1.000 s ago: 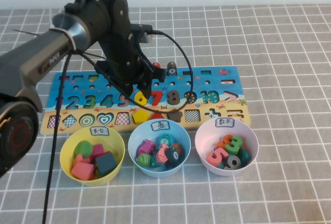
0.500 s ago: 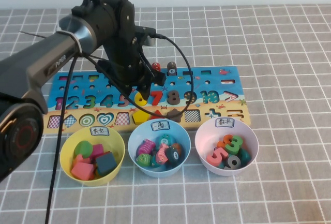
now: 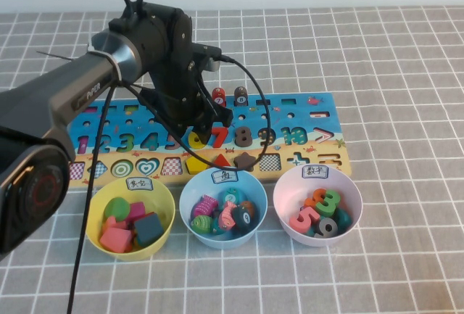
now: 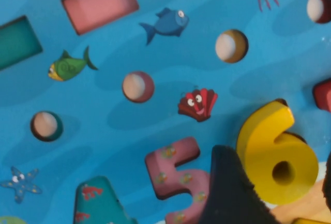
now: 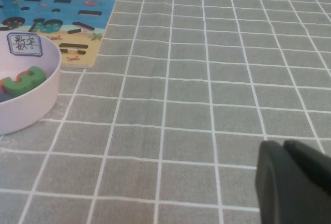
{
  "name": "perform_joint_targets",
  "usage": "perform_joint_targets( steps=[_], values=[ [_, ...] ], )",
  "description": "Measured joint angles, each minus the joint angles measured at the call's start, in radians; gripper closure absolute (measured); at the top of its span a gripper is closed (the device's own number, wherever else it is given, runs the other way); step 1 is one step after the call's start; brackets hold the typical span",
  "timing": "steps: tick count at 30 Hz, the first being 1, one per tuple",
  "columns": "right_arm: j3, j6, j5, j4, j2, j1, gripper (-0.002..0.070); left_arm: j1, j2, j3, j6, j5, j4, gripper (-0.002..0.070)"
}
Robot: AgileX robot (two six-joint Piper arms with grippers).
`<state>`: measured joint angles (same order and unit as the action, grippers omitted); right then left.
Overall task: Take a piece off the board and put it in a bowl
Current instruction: Pick up the "number 6"
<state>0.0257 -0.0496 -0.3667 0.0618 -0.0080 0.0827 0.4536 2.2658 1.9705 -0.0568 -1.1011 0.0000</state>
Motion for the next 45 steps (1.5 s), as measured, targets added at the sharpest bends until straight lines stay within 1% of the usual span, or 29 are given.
perform_joint_targets(
  steps=[15,25,31,40,45],
  values=[
    [0.0,0.0,0.0,0.0,0.0,0.0,0.0694,0.002,0.0,0.0,0.03,0.018,0.008,0.034],
    [0.0,0.0,0.0,0.0,0.0,0.0,0.0694,0.029,0.0,0.0,0.044,0.018,0.033,0.034],
    [0.0,0.0,0.0,0.0,0.0,0.0,0.0694,0.029,0.0,0.0,0.003,0.018,0.088,0.034],
    [0.0,0.0,0.0,0.0,0.0,0.0,0.0694,0.029,0.008,0.003,-0.008,0.012,0.077,0.034],
    [0.0,0.0,0.0,0.0,0.0,0.0,0.0694,0.029,0.017,0.003,-0.083,-0.001,0.071,0.034]
  ],
)
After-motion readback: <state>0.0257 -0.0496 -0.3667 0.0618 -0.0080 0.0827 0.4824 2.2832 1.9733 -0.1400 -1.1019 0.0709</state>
